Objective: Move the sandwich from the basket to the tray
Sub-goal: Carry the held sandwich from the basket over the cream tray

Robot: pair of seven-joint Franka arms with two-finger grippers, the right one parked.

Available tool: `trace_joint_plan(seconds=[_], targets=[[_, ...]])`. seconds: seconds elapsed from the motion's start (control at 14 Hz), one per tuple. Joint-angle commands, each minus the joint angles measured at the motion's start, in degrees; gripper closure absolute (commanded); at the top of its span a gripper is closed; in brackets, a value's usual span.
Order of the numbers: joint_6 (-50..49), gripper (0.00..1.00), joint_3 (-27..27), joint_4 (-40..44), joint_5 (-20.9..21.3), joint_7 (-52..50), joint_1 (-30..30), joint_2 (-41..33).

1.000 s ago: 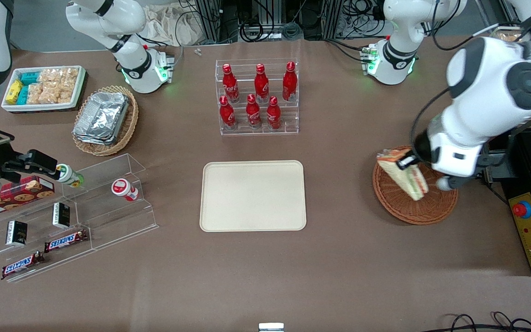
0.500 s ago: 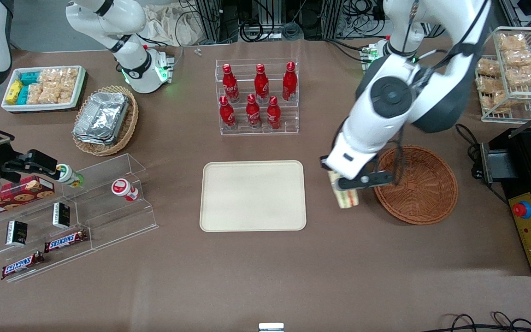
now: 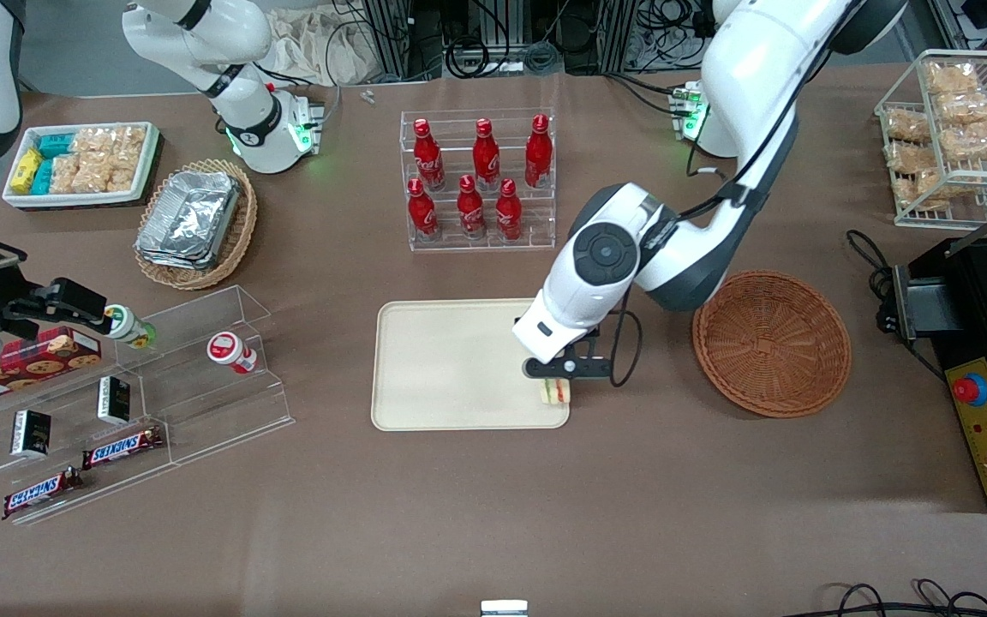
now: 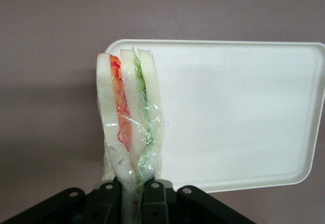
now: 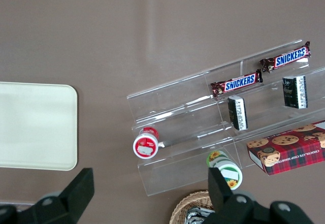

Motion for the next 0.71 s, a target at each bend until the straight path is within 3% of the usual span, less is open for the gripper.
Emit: trace_joint_plan(seconds=[0.0,0.43,0.5,0.57,0.64], targets=[[2.8,1.00,0.3,2.7,1.4,1.2,-1.4,5.4],[2.8,1.00,0.3,1.2,1.5,5.7,-1.4,8.0],[2.7,0.63,0.3,1.2,1.3,4.9,-1.4,8.2],[2.5,0.01,0.4,1.2,1.4,5.0,-1.3,8.0],[2.3,0.00,0.4,1.2,1.5,4.6,-1.3,7.7]])
